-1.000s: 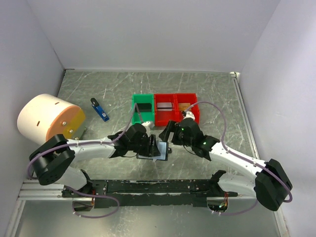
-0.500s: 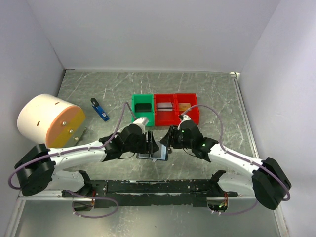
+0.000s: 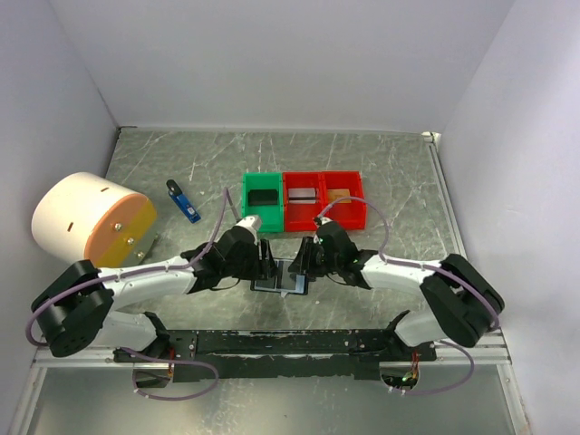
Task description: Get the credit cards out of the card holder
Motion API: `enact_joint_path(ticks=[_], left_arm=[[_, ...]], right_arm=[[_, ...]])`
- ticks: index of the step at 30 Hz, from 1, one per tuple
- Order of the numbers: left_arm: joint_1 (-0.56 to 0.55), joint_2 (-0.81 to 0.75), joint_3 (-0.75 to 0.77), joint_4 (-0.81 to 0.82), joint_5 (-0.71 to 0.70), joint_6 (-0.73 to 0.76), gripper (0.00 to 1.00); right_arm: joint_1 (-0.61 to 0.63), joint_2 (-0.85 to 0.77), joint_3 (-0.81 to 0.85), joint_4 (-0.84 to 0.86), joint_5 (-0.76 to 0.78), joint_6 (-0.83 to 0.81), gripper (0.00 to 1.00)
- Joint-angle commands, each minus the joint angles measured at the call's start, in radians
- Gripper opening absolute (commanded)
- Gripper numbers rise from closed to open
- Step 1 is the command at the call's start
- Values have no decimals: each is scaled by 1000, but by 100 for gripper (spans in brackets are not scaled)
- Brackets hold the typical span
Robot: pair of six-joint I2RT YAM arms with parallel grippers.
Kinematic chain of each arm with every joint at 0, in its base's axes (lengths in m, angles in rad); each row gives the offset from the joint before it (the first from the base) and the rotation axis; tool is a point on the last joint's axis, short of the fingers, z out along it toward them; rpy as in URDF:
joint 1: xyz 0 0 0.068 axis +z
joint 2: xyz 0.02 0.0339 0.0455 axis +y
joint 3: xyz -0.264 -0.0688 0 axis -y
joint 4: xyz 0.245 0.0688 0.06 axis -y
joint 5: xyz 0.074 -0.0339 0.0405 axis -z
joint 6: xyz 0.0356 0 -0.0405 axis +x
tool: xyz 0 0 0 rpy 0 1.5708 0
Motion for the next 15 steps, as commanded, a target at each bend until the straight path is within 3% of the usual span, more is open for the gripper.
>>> enact_joint_path(ticks=[1, 15], left_arm=[[11, 37, 12, 92, 81, 37, 67], [25, 197, -19, 283, 194, -27, 50]], right_arm=[[-4, 68, -2, 15, 30, -17, 34], [-4, 12, -74, -26, 98, 8, 32]])
